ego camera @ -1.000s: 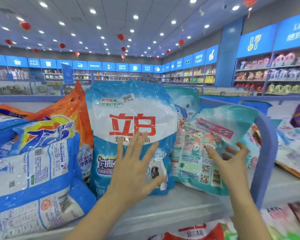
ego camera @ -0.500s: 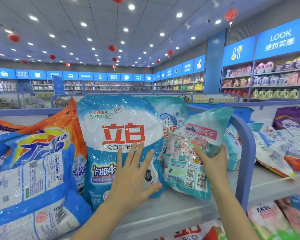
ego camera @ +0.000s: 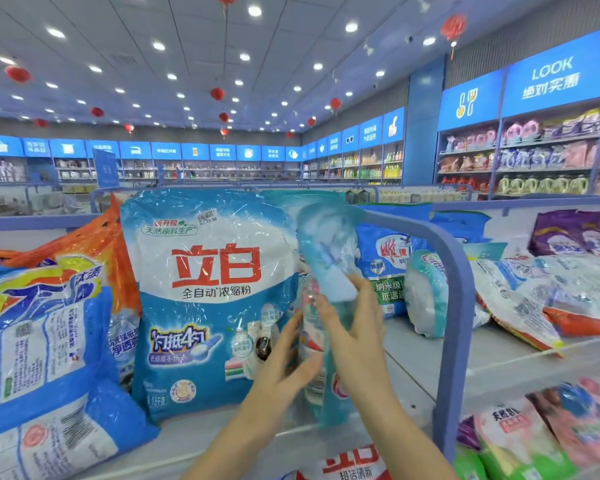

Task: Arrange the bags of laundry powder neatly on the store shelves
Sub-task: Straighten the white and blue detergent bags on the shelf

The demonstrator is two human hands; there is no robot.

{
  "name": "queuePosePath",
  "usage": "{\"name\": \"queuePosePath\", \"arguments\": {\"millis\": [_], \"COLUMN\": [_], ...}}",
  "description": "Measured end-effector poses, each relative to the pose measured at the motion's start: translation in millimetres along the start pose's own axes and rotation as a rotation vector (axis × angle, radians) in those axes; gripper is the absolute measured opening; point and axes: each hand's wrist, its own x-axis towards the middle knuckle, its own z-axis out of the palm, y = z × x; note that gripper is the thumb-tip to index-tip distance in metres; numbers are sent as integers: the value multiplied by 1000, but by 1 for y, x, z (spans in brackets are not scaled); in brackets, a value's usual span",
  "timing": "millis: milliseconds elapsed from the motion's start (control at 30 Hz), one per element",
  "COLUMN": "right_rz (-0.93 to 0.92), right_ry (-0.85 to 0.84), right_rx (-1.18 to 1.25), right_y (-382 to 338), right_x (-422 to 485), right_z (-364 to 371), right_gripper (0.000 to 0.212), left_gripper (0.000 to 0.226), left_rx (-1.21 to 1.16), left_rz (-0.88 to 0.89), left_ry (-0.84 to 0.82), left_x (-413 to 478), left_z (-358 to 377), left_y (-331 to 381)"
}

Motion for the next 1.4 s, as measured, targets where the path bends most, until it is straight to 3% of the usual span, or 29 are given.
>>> {"name": "queuePosePath", "arguments": {"millis": [167,233,300,367,500,600,667,733,867,933,1000,1133,1267,1400], "right_rz": [-95,-131,-124,-65,120,222,258,315,353,225,133,175,157,90], "right_ry": [-471,-584,-645,-530,-124,-114,-139,-197,-445,-330,-189,-21,48,89], "right_rx": [-41,68,274,426,464,382,328,324,505,463,448,520,482,373], "right_y": [2,4,10,19,44,50,45,37,21,15,12,17,13,11], "right_x": [34,43,44,41,48,56,63,74,86,85,83,83,82,75], "right_z": [-30,-42,-51,-55,-51,-44,-42,-39,-19,-2,10,25,36,38], "right_gripper": [63,58,52,45,22,31,50,53,16,11,23,35,38,53], "left_gripper": [107,106,92,81,74,48,34,45,71,92,100,101,107,112], "left_rx": [190,271,366,454,349,229,152,113,87,53,13,-82,-191,-57], "left_rz": [32,-6,-58,-120,-119,-87,-78,-69,-110,-160,-211,-248,-312,-242], "left_ry": [47,239,473,617,670,661,649,605,450,399,382,348,318,381], "left_x": [-1,2,7,12,19,16,8,-3,-23,-31,-36,-36,-41,-49], "left_z": [18,33,49,58,46,24,7,-11,-39,-47,-54,-67,-76,-87], "left_y": [-3,-1,2,4,0,10,20,30,37,35,31,28,18,14]}}
